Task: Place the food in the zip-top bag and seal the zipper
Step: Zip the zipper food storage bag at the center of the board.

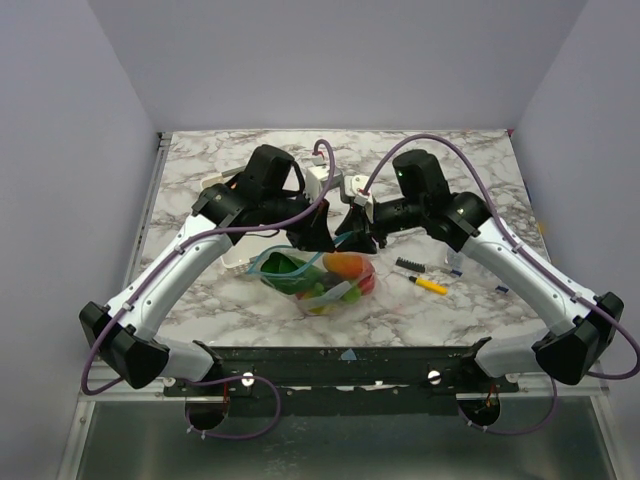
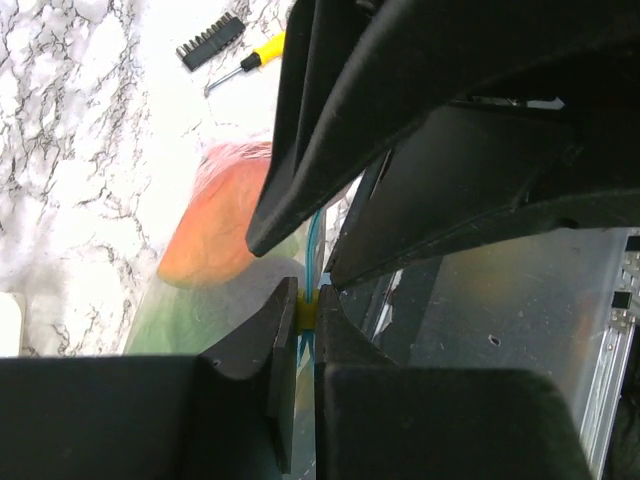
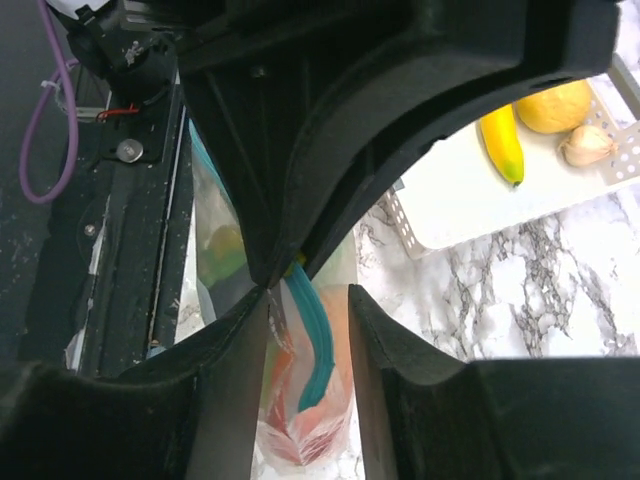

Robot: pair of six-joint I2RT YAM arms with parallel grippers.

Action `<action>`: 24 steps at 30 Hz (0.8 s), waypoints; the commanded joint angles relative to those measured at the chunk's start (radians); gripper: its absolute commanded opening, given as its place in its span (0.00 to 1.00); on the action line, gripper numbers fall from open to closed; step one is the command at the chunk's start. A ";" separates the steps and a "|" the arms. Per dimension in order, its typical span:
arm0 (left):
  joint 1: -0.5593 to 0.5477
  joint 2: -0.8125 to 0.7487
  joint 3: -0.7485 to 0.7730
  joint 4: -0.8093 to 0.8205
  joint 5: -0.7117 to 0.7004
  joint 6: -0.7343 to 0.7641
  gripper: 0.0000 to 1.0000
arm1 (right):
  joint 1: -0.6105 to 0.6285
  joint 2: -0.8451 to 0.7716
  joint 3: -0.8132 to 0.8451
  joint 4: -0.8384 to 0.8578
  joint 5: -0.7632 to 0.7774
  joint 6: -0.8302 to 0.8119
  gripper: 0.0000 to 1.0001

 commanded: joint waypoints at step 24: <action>-0.003 0.020 0.056 -0.001 0.017 0.006 0.00 | 0.061 -0.052 -0.082 0.226 0.441 0.180 0.00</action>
